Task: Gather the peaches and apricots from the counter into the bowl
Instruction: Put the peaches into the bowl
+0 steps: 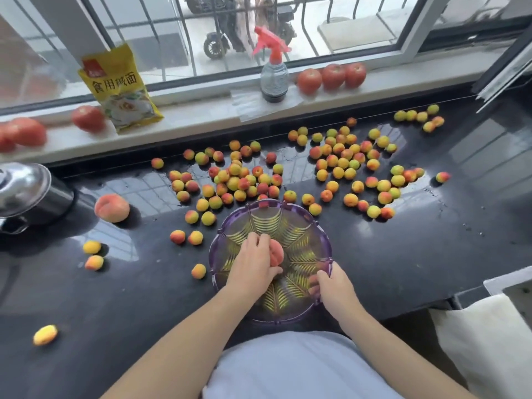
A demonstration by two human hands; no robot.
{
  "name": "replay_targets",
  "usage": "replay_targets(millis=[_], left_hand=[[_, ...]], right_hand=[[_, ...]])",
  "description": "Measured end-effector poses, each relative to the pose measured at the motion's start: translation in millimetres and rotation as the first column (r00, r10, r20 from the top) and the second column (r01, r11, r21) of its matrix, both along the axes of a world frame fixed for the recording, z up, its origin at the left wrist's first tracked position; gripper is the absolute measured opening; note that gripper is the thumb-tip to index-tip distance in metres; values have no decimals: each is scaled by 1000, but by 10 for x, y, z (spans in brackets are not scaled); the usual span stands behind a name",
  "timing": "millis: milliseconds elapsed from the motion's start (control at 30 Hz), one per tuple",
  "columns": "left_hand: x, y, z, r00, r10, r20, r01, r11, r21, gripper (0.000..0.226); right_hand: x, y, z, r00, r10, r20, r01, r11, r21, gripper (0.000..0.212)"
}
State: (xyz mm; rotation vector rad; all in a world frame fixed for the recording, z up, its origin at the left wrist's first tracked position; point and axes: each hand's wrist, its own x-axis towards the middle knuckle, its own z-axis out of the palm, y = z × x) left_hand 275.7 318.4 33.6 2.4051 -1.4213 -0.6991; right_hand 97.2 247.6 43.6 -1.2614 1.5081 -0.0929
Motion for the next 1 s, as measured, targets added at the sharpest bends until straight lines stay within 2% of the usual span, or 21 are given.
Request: replay_targets(millis=[100,167,333,433,533,767,1000], left_hand=[[44,5,33,1000,5,-9,-4,998,63,96],[80,58,143,996,49,-74,-47,998,29,103],[366,522,455,981,153,-119,-173,969,-174,63],[625,890,497,955,278,-107,-295,933,-208,44],[851,1164,437,912,403,-75,-409,886,-220,37],[1421,1278,274,834,552,-8,-550,830,-95,44],[2375,1075,261,758,634,149,-639,769,-20,69]], right_hand=[[23,-29,-15,1000,-23,-1,23,1000,4,20],[37,-72,-28,999,-44,-6,44,999,6,18],[189,-206,-21,993,-120,-11,119,993,-19,12],[306,-246,-12,983,-182,-18,181,982,-43,14],[364,-235,-14,981,-192,-30,190,980,-62,18],[435,-201,-36,978,-208,-29,206,977,-52,18],[455,-191,3,968,-250,-31,248,967,-53,19]])
